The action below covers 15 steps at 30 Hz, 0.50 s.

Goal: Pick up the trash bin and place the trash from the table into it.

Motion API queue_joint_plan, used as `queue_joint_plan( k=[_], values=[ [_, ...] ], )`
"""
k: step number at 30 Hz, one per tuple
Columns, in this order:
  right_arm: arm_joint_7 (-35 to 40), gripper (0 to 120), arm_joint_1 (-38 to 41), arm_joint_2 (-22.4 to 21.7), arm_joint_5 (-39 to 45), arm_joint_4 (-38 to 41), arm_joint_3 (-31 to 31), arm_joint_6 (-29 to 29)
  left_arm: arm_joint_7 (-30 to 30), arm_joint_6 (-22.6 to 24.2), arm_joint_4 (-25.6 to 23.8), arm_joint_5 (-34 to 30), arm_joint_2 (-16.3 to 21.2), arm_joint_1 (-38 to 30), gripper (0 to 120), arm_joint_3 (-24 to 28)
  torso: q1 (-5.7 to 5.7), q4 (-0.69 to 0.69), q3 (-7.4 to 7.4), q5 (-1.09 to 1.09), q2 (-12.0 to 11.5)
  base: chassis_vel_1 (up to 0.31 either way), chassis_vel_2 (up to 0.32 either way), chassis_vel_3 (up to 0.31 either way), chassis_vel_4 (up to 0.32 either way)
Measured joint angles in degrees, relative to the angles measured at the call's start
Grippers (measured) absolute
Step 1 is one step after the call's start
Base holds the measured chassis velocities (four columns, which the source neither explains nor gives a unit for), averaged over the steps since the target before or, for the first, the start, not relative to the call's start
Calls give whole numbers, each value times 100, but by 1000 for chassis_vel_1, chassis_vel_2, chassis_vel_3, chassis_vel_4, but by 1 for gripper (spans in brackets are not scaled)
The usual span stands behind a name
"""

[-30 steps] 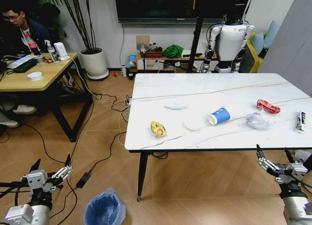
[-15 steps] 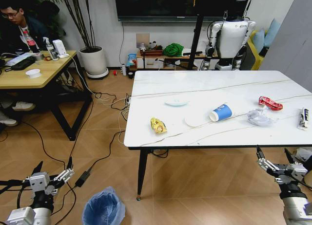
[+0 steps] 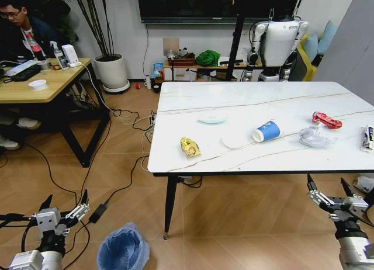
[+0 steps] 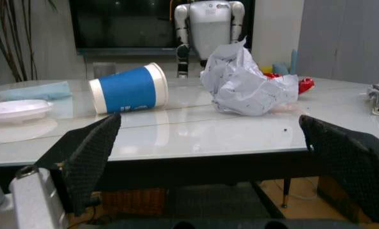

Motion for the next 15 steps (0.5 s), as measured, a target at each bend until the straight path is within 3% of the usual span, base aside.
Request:
queue_joint_plan(
  k=[15],
  values=[
    [-34, 100, 25, 109, -15, -46, -37, 37, 57, -16, 35, -7, -5, 34, 100, 14, -184, 0, -233, 0, -416, 0, 0, 0, 0]
  ],
)
